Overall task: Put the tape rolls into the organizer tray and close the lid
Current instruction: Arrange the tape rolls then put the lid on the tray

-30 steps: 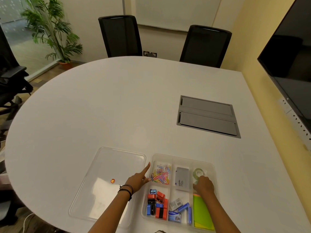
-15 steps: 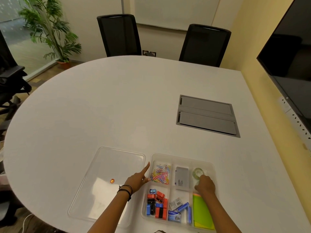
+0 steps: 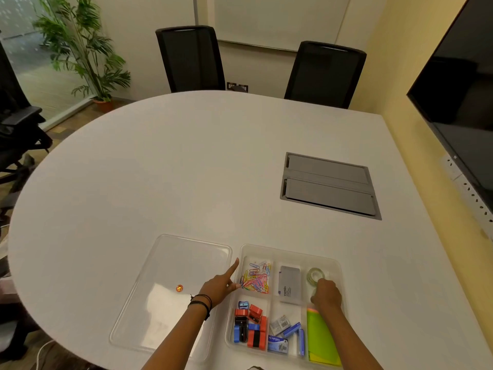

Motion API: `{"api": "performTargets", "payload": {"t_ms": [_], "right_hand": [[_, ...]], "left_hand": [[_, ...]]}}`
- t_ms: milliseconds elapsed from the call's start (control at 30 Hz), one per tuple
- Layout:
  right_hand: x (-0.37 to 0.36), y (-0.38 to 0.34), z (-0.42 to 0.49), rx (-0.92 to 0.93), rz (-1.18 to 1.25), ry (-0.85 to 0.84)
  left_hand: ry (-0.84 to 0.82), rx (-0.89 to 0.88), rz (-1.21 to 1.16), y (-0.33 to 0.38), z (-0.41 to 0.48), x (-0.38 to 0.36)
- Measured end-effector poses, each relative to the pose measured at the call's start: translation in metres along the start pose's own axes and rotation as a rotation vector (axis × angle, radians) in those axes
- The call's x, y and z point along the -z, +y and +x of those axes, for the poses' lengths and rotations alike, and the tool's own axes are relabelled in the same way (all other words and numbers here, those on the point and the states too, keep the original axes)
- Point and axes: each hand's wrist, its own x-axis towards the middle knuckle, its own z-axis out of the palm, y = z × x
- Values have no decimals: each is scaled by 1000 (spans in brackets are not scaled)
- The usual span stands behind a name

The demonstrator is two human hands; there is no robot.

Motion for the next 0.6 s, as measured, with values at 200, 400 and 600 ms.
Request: {"api": "performTargets", "payload": {"t_ms": [200,400,600], "right_hand": [[1,-3,-1,-5,-42,19],[4,-2,-3,2,-1,-27],[3,2,-3,12,50,-34]], "left_hand": [[-5,2,-2,0,0,0],[-8,-2,-15,0,1,0],[-7,-2,-17,-1,2,-1]]}}
